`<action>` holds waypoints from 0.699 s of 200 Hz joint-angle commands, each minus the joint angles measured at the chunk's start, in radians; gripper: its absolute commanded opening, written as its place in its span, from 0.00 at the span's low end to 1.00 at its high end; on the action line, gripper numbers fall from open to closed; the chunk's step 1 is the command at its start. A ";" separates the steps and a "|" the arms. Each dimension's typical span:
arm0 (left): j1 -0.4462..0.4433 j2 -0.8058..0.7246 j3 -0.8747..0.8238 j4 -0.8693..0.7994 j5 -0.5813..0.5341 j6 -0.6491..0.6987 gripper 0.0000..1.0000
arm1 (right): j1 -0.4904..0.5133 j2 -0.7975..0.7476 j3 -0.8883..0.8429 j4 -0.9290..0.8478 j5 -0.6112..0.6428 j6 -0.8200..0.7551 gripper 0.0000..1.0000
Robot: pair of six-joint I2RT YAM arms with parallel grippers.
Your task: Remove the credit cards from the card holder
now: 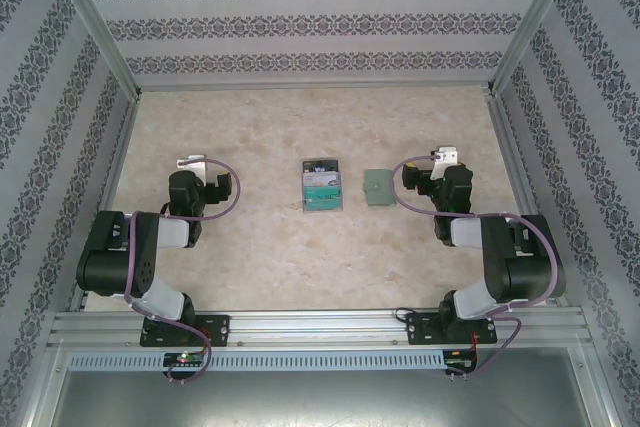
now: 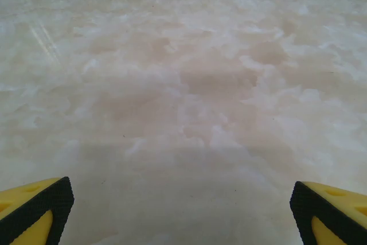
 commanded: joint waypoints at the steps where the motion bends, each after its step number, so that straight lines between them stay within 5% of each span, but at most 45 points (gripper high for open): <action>1: -0.007 0.003 0.020 0.027 0.018 0.020 1.00 | -0.006 0.001 -0.001 0.032 -0.017 -0.005 0.98; 140: -0.008 0.002 0.022 0.022 0.020 0.018 0.99 | -0.013 0.003 0.001 0.030 -0.014 0.007 0.98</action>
